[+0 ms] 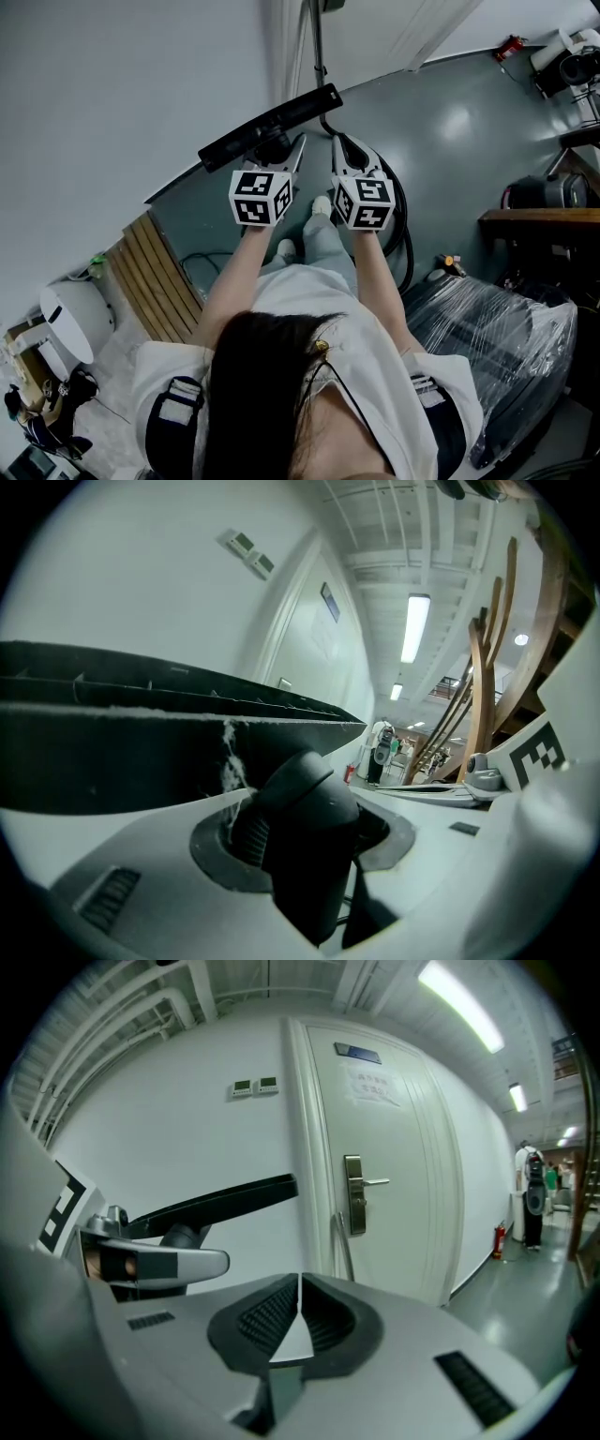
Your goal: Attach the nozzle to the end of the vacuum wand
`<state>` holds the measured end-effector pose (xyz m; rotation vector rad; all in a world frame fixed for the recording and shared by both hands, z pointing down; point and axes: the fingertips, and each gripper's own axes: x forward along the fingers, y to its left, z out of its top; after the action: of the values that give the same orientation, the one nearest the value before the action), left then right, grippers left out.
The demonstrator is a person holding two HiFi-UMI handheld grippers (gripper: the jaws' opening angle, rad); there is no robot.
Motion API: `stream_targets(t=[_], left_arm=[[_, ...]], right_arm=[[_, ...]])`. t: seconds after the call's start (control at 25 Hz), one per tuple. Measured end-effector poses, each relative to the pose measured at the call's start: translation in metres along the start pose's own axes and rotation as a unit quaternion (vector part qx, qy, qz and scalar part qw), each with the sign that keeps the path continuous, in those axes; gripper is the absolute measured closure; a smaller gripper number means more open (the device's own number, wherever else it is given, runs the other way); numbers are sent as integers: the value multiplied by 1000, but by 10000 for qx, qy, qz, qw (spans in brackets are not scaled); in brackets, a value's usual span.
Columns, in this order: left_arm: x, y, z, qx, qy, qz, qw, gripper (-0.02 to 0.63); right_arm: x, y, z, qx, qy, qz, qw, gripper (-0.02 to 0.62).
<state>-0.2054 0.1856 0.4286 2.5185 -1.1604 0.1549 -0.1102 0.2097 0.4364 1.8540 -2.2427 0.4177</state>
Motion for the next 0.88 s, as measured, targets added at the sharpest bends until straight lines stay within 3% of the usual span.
stream_targets(t=[0.88], left_arm=[[108, 14, 23, -99, 26, 550, 9984, 408]], right_arm=[[81, -76, 29, -103, 136, 277, 9995, 580]])
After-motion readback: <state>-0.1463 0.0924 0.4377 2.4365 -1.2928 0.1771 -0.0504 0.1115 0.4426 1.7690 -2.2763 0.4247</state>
